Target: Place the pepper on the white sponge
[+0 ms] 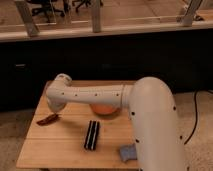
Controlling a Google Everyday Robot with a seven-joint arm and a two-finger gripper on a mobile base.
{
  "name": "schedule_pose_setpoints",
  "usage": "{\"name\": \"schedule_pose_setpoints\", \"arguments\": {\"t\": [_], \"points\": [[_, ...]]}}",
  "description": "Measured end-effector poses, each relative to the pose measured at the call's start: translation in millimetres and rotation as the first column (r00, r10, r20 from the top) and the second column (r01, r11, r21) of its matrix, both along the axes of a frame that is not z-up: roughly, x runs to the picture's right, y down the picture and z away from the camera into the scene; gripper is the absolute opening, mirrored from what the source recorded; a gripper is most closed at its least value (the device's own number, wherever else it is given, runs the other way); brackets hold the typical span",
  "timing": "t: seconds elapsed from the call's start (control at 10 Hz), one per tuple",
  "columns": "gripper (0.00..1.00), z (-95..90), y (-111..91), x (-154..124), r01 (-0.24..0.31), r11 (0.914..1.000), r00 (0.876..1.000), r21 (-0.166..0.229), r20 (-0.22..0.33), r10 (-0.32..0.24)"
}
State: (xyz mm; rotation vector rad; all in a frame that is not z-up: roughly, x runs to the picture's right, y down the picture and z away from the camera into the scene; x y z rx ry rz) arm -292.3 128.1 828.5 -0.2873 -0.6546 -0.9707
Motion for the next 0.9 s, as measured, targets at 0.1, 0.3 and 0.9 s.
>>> {"name": "schedule_pose_setpoints", "arguments": {"t": [0.1,0.3,0.9], "points": [[0.66,4.9,6.2,-1.8,-0.004,0.9995,1.0,-0.033,0.002,0.004],[0.8,8.9,12.7,-3.2,-0.017,0.9961,1.0,-0.086,0.01,0.018],[0.8,7.4,23.8,-14.1,-0.018,0.9884,0.999,-0.151,0.042,0.024]]}}
